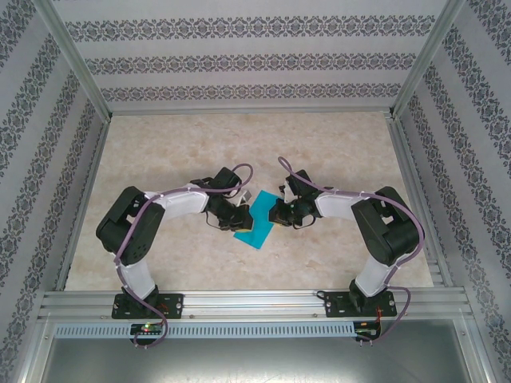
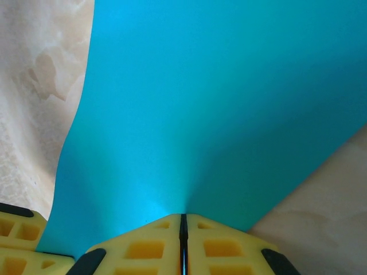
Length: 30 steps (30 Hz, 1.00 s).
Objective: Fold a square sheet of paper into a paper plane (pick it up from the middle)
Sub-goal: Fold the triangle a second time at the center of the table.
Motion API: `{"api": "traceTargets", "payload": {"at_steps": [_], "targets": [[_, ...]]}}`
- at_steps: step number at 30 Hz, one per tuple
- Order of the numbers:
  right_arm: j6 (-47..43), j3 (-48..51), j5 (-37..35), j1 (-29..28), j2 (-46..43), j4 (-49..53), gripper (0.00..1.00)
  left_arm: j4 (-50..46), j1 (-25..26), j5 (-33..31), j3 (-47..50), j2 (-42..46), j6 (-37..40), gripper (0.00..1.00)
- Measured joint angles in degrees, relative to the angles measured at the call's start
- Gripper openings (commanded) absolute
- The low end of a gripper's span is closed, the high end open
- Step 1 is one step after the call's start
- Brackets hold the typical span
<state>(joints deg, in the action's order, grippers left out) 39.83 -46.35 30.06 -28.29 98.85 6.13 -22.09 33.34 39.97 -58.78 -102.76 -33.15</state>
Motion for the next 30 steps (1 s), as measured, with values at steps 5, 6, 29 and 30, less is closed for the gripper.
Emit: {"api": "traceTargets", "payload": {"at_steps": [5, 6, 29, 30], "targets": [[0.1, 0.4, 0.8, 0.0, 0.0, -1.8, 0.1, -0.1, 0.8, 0.0, -2.2, -2.3, 0.2, 0.1], [0.1, 0.6, 0.9, 0.0, 0.0, -2.1, 0.1, -0.2, 1.0, 0.0, -2.6, -2.7, 0.2, 0.1], [0.7, 1.9, 1.3, 0.0, -0.8, -4.1, 0.18, -0.1, 1.9, -0.9, -6.9, -8.6, 0.2, 0.11], [0.7, 1.9, 1.3, 0.0, -1.2, -3.9, 0.2, -0.1, 1.9, -0.9, -7.0, -8.7, 0.2, 0.11]]}}
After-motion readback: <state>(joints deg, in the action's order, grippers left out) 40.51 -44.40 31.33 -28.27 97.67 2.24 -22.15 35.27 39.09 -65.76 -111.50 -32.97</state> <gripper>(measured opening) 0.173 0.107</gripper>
